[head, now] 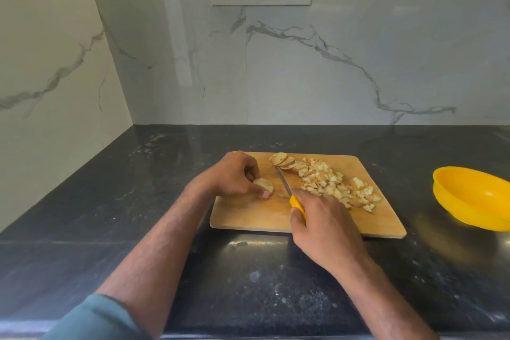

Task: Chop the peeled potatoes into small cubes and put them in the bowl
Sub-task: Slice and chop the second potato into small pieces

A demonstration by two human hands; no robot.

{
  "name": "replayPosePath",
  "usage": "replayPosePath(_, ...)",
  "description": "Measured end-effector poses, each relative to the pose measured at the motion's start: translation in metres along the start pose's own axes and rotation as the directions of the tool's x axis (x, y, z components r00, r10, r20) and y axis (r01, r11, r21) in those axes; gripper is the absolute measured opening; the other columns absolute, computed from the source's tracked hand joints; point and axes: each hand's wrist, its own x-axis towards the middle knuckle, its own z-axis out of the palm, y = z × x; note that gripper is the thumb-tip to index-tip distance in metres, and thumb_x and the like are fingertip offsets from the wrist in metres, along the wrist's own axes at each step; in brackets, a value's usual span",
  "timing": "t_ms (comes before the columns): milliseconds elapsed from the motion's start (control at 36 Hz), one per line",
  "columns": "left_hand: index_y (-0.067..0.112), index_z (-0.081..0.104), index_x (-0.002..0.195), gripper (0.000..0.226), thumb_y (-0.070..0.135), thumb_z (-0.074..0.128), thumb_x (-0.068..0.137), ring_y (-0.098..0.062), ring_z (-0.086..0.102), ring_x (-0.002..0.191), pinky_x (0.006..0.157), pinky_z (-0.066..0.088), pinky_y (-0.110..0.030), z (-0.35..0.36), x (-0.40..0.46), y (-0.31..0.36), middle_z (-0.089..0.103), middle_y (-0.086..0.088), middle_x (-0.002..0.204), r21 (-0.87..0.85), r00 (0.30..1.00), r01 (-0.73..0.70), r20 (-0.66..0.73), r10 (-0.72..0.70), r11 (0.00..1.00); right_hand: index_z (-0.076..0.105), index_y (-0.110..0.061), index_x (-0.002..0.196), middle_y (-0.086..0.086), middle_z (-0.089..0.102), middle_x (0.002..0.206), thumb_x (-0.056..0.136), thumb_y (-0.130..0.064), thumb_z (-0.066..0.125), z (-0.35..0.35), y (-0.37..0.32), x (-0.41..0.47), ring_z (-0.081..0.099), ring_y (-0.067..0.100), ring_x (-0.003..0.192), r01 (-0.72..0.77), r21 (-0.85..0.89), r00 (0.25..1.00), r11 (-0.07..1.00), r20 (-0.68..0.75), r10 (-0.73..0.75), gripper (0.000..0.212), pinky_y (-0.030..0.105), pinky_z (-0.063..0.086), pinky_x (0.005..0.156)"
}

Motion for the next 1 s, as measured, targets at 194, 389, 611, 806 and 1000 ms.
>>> replayPosePath(194,0.019,0.076,0.101,0.041,0.042,0.091,0.071,-0.011,0.062,0.079,0.066,0.045,-0.018,-0.001,0.000,-0.002,0.068,0.005,0.088,-0.022,1.000,-0.024,0.015,0.024,0.999,0.063,-0.024,0.129,-0.008,0.063,0.080,0.096,-0.027,0.053,0.000,-0.001,0.004,0.052,0.006,0.063,0.010,-0.003,1.000,1.000,0.021,-0.010,0.034,0.012,0.024,0.050)
replayPosePath(389,0.027,0.064,0.114,0.056,0.035,0.094,0.068,-0.014,0.062,0.086,0.073,0.052,-0.025,-0.001,-0.004,0.003,0.066,0.007,0.098,-0.063,0.997,-0.075,-0.031,0.073,0.995,0.065,-0.025,0.124,-0.005,0.067,0.082,0.096,-0.027,0.051,0.007,-0.012,0.016,0.054,0.011,0.064,-0.022,-0.026,0.999,0.999,0.039,0.023,0.031,0.018,0.027,0.047)
replayPosePath(611,0.034,0.062,0.124,0.060,0.028,0.092,0.073,-0.022,0.062,0.088,0.081,0.055,-0.032,-0.002,-0.007,0.004,0.065,0.002,0.098,-0.107,0.995,-0.098,0.006,0.100,0.989,0.065,-0.025,0.119,-0.007,0.063,0.075,0.097,-0.027,0.051,0.009,-0.015,0.016,0.054,0.011,0.061,-0.032,-0.051,0.999,0.998,0.038,0.034,0.027,0.018,0.026,0.046)
replayPosePath(806,0.034,0.066,0.127,0.059,0.027,0.091,0.075,-0.012,0.058,0.085,0.080,0.053,-0.027,0.000,-0.005,0.004,0.065,-0.003,0.099,-0.110,0.991,-0.135,0.003,0.136,0.985,0.065,-0.024,0.115,-0.007,0.060,0.075,0.097,-0.027,0.052,0.008,-0.019,0.018,0.055,0.014,0.065,-0.019,-0.063,0.999,0.998,0.046,0.022,0.023,0.020,0.029,0.048)
replayPosePath(1000,0.025,0.075,0.118,0.036,0.026,0.083,0.082,-0.005,0.054,0.086,0.075,0.043,-0.018,0.003,-0.003,0.007,0.059,0.010,0.102,-0.008,0.989,-0.142,0.050,0.142,0.990,0.064,-0.024,0.125,-0.006,0.056,0.079,0.098,-0.025,0.053,0.005,-0.024,0.018,0.049,0.014,0.068,-0.014,-0.063,0.998,0.998,0.067,0.018,0.029,0.020,0.030,0.052)
